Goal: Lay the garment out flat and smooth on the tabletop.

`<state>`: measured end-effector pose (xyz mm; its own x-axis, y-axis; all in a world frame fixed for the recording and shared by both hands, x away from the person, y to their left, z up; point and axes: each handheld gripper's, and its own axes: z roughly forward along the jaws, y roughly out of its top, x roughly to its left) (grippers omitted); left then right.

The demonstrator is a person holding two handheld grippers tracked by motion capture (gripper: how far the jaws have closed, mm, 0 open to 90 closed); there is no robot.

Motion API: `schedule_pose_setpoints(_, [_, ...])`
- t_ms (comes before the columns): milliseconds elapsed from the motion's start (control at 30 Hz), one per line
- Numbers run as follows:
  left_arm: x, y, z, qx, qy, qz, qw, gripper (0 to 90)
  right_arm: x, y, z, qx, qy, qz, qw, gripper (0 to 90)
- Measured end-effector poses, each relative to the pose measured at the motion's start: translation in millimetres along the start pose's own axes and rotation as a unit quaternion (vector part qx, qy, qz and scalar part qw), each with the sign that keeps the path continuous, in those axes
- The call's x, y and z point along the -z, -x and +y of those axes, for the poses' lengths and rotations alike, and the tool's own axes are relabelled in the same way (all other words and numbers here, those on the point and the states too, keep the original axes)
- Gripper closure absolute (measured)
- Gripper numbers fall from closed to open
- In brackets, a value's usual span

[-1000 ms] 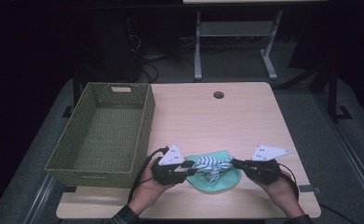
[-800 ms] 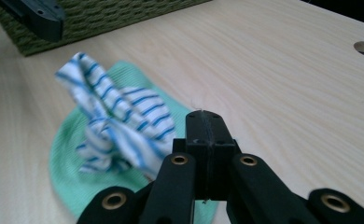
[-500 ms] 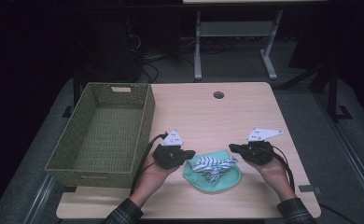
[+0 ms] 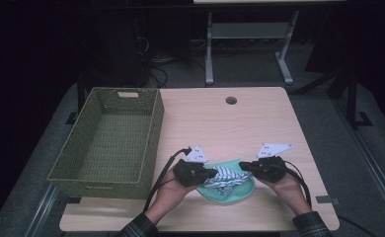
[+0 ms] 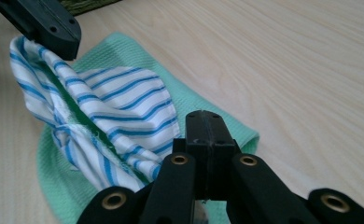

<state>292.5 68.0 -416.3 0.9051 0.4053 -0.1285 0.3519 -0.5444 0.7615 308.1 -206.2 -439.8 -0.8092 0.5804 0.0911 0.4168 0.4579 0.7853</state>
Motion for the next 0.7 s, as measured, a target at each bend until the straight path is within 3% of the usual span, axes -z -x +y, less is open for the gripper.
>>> schedule_pose_setpoints(100, [-1.2,5.4,-1.8,-0.006,-0.007,-0.006,0.9999,89.3,1.2,-5.9,-5.0,0.003,-0.014,0.004,0.9999,89.6])
schedule_pose_setpoints(467, [-4.3,21.7,-12.1,-0.015,-0.025,-0.011,0.9995,87.6,20.4,-21.8,-23.8,0.003,-0.007,0.014,0.9999,89.6])
schedule_pose_setpoints(700, [-27.2,18.9,-23.0,-0.041,-0.081,0.014,0.9958,87.8,12.1,-27.0,-40.7,-0.002,-0.043,0.022,0.9988,89.6])
